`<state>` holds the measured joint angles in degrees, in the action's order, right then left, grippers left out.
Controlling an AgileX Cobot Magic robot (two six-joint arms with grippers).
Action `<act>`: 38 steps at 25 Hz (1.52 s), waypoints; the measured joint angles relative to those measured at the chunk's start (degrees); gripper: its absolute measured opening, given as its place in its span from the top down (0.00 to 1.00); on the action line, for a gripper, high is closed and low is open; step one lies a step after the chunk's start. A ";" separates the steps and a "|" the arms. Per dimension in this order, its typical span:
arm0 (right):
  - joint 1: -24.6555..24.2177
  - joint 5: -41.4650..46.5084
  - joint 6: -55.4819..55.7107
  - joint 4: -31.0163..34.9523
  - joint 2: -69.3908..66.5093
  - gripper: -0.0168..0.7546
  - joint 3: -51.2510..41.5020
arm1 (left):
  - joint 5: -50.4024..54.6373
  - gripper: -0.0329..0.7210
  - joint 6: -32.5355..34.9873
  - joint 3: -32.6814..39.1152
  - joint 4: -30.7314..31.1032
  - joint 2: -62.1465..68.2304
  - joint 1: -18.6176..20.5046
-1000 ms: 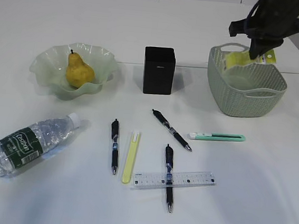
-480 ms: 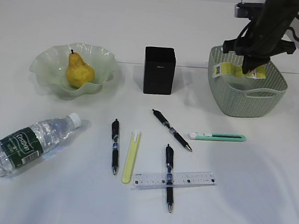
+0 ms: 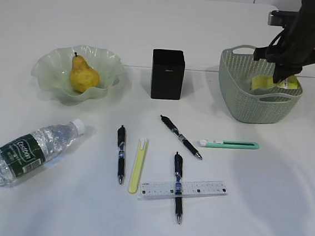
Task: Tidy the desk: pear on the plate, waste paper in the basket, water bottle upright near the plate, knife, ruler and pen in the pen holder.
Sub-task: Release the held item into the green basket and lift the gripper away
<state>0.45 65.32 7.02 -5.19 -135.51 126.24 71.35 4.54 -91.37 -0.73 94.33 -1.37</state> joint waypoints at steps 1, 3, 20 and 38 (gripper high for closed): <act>0.00 0.00 0.00 0.51 -0.34 0.96 0.00 | 0.00 0.46 0.00 0.00 0.00 0.00 0.00; 0.00 -0.15 0.00 2.15 -0.88 0.96 0.00 | 0.00 0.46 -0.11 0.00 0.00 0.00 0.00; 0.00 1.06 -1.08 7.74 -1.81 0.40 0.13 | 0.00 0.46 -0.24 0.00 0.00 0.00 0.00; 0.00 5.94 -5.17 7.95 11.00 0.38 3.77 | 0.00 0.47 -0.33 0.00 -0.56 0.00 0.00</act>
<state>0.45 71.26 1.85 2.75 -124.50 130.02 71.35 4.21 -91.37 -1.30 94.33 -1.37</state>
